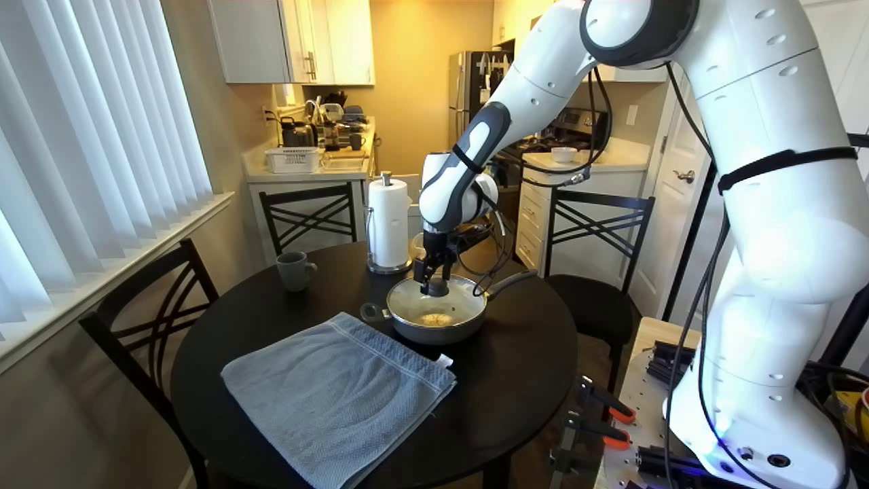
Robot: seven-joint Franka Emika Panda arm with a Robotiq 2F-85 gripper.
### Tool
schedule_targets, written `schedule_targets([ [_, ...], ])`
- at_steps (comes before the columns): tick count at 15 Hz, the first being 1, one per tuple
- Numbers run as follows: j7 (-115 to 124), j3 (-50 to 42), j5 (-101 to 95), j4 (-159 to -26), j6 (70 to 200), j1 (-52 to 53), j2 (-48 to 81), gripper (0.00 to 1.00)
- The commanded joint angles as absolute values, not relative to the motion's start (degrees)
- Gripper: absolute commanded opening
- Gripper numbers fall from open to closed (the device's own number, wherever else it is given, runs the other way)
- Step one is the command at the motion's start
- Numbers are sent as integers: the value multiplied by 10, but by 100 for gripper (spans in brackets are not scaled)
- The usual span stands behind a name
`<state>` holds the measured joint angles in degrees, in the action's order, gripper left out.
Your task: Put the lid on the pot
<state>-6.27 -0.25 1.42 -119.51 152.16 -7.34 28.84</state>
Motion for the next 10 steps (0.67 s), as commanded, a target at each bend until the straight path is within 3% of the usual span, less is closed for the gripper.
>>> schedule_targets([
  [1, -30, -26, -8, -1220, 1465, -44, 244, 100],
  [10, -30, -26, -17, -1213, 1390, -26, 219, 100],
])
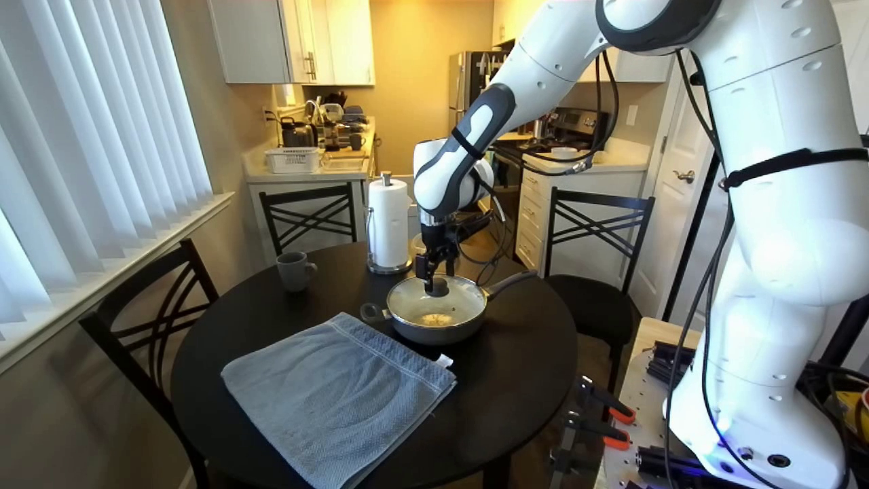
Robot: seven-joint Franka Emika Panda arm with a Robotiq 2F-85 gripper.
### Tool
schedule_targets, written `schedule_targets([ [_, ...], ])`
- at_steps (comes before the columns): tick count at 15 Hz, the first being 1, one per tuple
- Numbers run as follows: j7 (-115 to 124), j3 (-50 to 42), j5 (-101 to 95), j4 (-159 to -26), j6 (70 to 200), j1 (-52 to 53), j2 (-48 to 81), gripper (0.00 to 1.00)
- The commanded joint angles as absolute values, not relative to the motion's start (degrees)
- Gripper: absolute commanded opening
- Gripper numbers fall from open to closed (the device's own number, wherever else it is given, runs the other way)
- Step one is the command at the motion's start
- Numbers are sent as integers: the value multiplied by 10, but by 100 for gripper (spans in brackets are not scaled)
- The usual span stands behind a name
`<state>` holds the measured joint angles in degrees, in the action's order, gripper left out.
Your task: Put the lid on the pot
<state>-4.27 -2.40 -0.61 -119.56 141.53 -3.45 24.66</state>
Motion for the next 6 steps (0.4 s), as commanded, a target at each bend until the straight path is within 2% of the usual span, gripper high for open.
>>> schedule_targets([
  [1, -42, -22, -7, -1195, 1408, -35, 244, 100],
  [6, -42, -21, -7, -1195, 1397, -32, 239, 100],
])
